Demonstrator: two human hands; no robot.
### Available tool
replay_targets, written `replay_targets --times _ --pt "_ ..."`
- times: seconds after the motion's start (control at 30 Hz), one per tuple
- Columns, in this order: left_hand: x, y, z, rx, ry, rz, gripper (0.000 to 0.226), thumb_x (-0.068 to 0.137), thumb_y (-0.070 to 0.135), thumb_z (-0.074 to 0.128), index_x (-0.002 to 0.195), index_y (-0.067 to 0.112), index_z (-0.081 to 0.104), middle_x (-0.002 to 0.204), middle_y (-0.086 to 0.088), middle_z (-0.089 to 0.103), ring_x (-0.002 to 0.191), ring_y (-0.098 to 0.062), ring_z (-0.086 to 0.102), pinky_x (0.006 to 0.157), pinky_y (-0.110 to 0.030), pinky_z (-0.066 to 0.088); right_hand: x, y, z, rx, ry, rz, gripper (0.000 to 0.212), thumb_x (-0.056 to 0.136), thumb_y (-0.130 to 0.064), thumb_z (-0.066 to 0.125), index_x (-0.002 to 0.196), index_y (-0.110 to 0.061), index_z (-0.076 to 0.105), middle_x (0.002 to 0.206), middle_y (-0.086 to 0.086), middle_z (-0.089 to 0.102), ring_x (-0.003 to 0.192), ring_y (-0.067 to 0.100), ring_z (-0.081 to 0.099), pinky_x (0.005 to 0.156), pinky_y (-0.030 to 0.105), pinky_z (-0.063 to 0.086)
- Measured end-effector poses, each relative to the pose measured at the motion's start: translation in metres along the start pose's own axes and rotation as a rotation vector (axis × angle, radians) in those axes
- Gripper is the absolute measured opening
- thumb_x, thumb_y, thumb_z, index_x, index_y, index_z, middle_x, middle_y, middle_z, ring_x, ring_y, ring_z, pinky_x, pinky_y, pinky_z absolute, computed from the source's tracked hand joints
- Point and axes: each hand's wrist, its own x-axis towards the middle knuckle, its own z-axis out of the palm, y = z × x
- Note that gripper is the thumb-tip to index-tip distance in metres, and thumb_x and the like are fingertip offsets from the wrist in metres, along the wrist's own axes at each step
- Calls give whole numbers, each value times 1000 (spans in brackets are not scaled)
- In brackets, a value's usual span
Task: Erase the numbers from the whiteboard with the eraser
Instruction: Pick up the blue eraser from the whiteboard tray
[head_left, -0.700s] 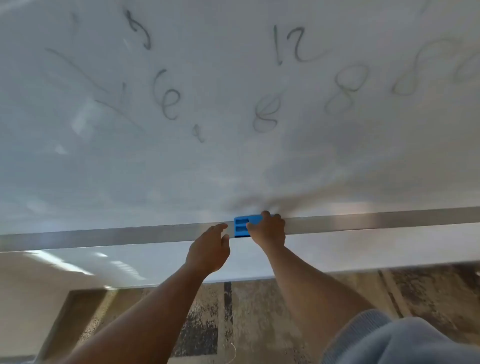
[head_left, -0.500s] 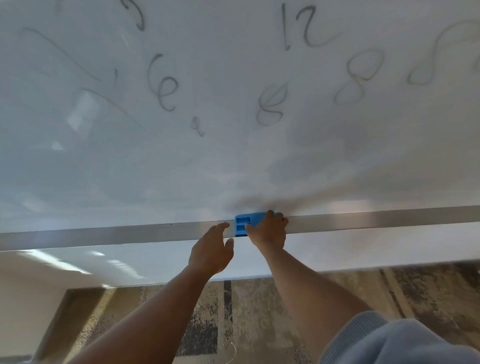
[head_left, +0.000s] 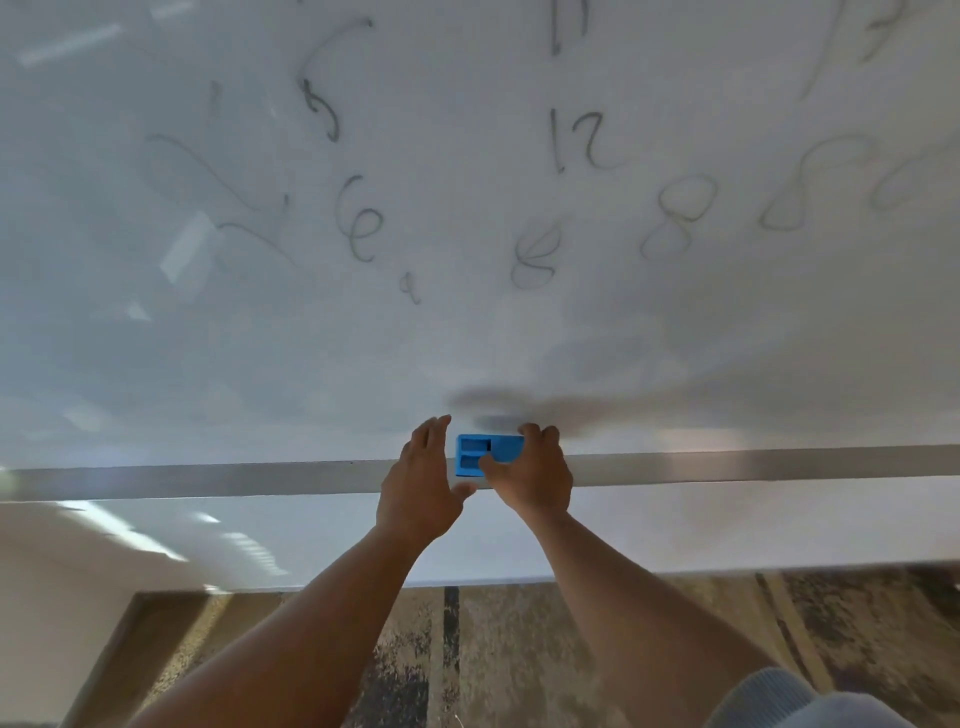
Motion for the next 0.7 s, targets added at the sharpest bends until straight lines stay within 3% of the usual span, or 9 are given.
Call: replay_targets --times 0.1,0.33,0.7 --pt "-3 12 -17 75 8 67 89 86 40 76 156 25 23 163 5 27 145 -17 37 112 -37 41 -9 -9 -20 -40 -5 -124 68 76 -55 71 129 -19 49 116 1 51 102 18 58 81 33 55" --pt "-19 43 -59 140 129 143 67 90 35 72 149 26 41 145 9 50 130 -13 48 103 -31 44 -23 -35 -76 -3 66 -317 73 74 -58 71 130 -20 47 117 -2 49 102 16 58 79 31 55" --pt "-43 92 -134 135 392 245 57 97 38 64 147 22 42 141 5 53 123 -14 51 96 -27 46 -32 -75 -168 26 302 -635 67 77 -61 68 124 -17 55 111 2 45 95 16 55 66 27 58"
